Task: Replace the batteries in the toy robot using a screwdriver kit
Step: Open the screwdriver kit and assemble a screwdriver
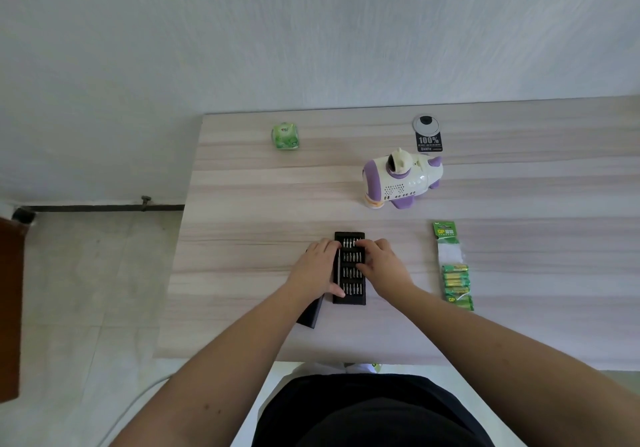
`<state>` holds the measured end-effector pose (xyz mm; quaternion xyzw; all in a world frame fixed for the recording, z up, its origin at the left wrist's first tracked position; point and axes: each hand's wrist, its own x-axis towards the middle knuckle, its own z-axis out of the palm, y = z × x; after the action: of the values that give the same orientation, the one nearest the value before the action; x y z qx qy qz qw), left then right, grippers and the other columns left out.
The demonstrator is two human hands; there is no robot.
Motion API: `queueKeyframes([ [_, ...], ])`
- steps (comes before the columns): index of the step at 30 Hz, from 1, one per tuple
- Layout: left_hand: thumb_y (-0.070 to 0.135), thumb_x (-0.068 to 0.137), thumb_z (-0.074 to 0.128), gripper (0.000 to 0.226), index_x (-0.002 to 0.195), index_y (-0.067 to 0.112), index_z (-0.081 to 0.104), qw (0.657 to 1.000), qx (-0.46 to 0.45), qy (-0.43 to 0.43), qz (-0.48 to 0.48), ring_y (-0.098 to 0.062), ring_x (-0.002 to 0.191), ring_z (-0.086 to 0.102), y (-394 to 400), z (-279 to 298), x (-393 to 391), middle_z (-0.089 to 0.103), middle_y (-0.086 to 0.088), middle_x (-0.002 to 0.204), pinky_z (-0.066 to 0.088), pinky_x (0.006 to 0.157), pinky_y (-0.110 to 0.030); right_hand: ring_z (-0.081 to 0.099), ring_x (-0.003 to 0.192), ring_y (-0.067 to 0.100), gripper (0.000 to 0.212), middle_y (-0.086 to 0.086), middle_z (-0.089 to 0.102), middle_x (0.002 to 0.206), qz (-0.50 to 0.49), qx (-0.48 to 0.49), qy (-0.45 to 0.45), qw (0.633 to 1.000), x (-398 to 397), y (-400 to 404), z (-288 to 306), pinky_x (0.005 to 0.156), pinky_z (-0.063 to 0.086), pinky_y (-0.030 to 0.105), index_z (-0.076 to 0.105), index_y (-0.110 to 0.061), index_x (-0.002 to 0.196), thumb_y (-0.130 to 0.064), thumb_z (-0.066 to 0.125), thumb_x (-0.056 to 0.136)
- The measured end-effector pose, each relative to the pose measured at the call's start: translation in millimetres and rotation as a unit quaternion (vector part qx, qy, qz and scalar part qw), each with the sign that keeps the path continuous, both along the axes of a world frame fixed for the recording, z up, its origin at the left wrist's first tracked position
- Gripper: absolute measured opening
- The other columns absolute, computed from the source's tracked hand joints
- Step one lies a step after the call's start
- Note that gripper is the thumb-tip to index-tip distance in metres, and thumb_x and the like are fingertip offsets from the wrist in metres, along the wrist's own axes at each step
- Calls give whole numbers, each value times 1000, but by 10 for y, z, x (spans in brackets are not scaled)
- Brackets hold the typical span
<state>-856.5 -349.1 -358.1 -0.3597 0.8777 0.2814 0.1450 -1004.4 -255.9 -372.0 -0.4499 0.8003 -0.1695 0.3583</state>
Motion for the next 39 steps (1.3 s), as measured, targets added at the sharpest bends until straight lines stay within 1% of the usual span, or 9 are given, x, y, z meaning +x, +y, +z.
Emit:
queueKeyframes([
  [5,40,56,90,106,142,11,33,1000,11,-3,19,-24,129,36,3,29,-27,40,-3,139,34,108,-35,59,99,23,46,5,43,124,14,0,10,1000,41,15,-6,85,51,37,50,-25,133,-18,62,90],
  [13,40,54,91,106,140,10,35,999,21,4,35,-23,128,38,3,34,-38,40,-3,138,35,107,-35,57,105,26,41,5,42,128,27,7,37,999,70,15,16,83,51,35,52,-23,132,-19,59,92],
  [19,41,56,90,103,139,10,36,999,16,10,29,-22,126,38,7,28,-24,41,-3,137,35,107,-35,56,106,27,40,5,40,132,25,16,43,999,96,31,17,83,51,36,52,-24,134,-19,55,94],
  [26,38,61,88,97,139,10,39,999,17,29,28,-22,130,37,21,19,13,41,-4,140,34,109,-35,52,112,30,40,8,37,138,51,29,94,994,187,29,46,85,47,36,49,-24,136,-23,51,97],
  [29,38,61,88,94,137,10,40,999,16,32,29,-22,131,37,33,7,27,41,-4,140,33,109,-34,52,112,29,38,7,38,135,34,26,82,996,202,18,61,83,47,36,50,-23,133,-21,53,95],
  [34,38,58,89,97,136,10,39,998,21,36,39,-22,128,39,44,10,29,43,-4,137,35,107,-34,51,109,28,31,8,42,128,13,23,75,997,188,-21,78,83,48,36,53,-19,125,-23,55,95],
  [39,34,57,91,97,135,11,37,997,24,54,50,-24,123,42,52,0,44,46,-5,133,37,104,-35,48,113,25,29,6,43,127,-16,18,70,997,209,-70,84,90,47,33,57,-19,122,-25,57,94],
])
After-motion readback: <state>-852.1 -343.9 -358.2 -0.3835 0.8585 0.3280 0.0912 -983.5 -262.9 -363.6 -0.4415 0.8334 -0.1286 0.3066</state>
